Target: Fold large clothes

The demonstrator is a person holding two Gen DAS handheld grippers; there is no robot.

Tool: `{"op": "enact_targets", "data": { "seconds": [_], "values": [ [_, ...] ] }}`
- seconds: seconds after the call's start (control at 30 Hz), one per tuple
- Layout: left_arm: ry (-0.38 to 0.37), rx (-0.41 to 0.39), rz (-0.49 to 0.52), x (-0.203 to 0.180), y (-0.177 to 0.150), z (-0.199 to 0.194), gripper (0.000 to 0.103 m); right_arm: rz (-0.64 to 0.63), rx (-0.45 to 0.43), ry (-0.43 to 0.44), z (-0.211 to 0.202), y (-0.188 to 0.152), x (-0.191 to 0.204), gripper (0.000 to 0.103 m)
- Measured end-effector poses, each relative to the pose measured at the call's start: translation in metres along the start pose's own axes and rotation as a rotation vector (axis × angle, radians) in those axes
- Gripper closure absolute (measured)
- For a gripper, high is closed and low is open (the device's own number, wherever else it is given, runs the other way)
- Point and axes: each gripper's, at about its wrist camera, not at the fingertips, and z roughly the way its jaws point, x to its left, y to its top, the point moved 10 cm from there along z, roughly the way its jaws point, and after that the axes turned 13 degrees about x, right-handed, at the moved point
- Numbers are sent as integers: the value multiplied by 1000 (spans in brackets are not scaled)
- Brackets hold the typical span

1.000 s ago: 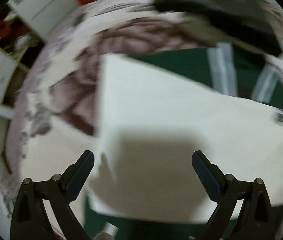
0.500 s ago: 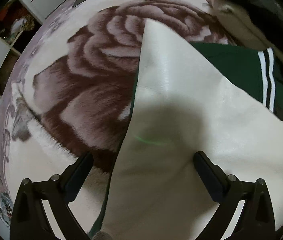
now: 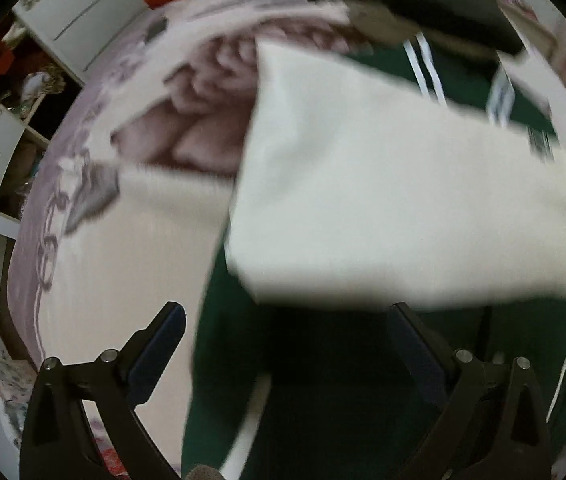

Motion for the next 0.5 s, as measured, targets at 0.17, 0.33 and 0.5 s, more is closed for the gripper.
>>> {"op": "enact_targets", "data": {
  "seconds": [0.17,0.33,0.5],
  "values": [
    [12,124,27,-2,-64,38,0,30,-12,-226,47,-31,-49,83],
    [-2,119,63,-19,-81,37,0,130,-26,-182,35,-33,-65,83],
    [99,32,100,-47,-68,27,0,-8,-141,-107,-26,-23,-15,74]
  ]
}}
